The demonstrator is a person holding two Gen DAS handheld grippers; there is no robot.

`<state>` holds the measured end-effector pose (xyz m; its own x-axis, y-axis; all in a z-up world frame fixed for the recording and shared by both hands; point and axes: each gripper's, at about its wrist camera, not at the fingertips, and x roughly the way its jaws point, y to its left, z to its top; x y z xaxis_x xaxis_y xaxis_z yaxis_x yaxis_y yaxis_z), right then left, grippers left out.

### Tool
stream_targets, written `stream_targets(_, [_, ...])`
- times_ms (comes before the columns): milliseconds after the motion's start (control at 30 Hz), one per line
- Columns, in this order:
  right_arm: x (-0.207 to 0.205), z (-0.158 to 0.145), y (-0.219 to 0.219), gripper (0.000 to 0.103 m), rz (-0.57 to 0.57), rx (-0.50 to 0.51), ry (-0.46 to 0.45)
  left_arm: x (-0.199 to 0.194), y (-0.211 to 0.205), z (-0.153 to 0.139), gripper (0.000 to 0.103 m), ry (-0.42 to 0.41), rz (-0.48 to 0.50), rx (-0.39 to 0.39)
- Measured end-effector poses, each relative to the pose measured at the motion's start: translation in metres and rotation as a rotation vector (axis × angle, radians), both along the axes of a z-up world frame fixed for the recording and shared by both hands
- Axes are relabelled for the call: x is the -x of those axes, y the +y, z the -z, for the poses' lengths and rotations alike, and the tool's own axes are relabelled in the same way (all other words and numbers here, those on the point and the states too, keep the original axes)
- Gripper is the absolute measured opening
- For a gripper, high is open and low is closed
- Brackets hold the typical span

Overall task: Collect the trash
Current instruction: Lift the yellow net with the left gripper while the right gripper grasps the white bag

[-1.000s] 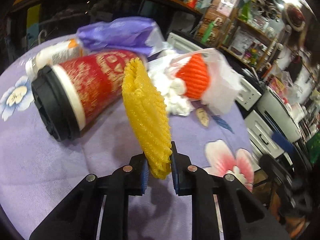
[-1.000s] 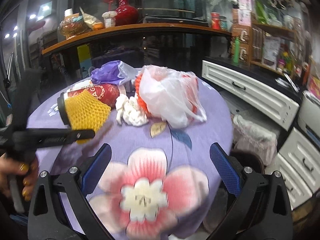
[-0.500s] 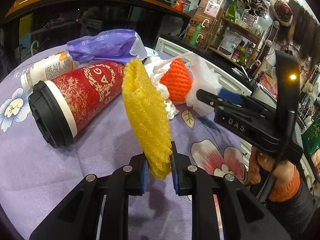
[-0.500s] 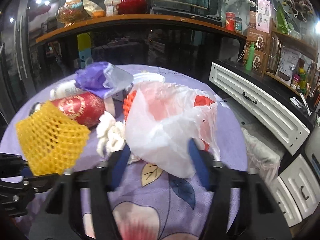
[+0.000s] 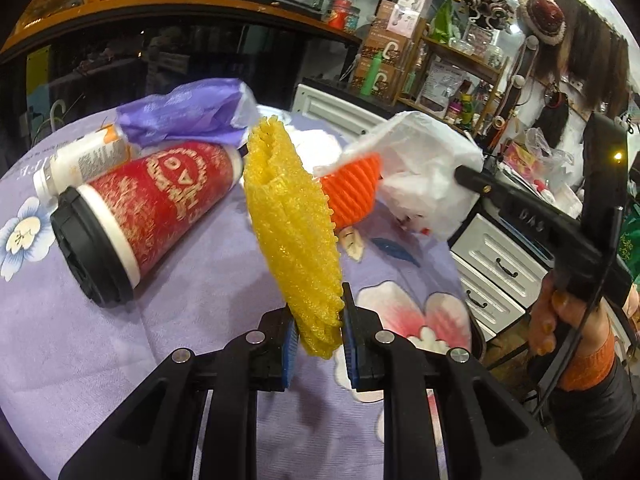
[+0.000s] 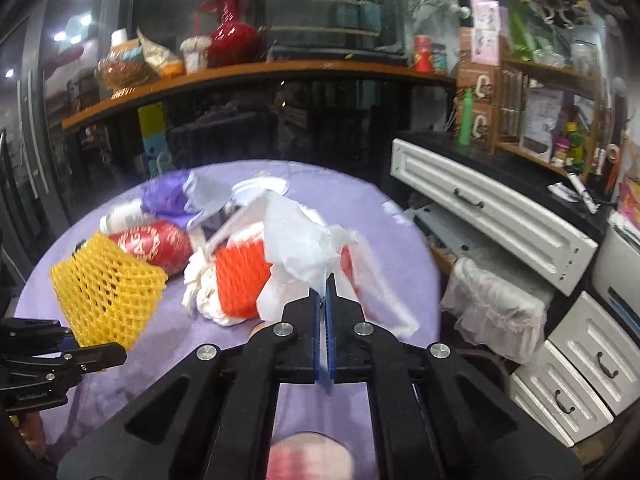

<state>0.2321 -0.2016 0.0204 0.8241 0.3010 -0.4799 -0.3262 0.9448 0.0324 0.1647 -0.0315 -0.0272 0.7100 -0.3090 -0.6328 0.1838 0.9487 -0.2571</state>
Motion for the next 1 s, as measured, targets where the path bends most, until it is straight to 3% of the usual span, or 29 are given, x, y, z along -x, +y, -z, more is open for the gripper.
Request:
stream_targets(333, [0.015, -0.033, -0.051, 0.002, 0.084, -0.03, -0.058, -0.004, -0.033, -0.011, 0.019, -0.036, 0.079, -0.025])
stream_targets(533, [0.017, -0.024, -0.09, 0.002, 0.176, -0.026, -0.038, -0.01, -0.058, -0.016, 0.019, -0.05, 0.134, -0.032])
stream_targets(667, [0.014, -0.002, -0.116, 0.002, 0.237, -0.033, 0.025, -0.016, -0.081, -0.018, 0.019, -0.046, 0.185, -0.023])
stream_targets(933, [0.008, 0.084, -0.15, 0.003, 0.328, -0.054, 0.22, -0.017, -0.125, -0.014, 0.019, -0.038, 0.285, -0.032])
stream_targets(967, [0.006, 0.095, -0.152, 0.01, 0.337, -0.057, 0.251, -0.019, -0.132, -0.013, 0.019, -0.032, 0.301, -0.036])
stream_targets(1000, [0.005, 0.108, -0.156, 0.024, 0.358, -0.063, 0.287, -0.019, -0.136, -0.012, 0.019, -0.028, 0.309, -0.036])
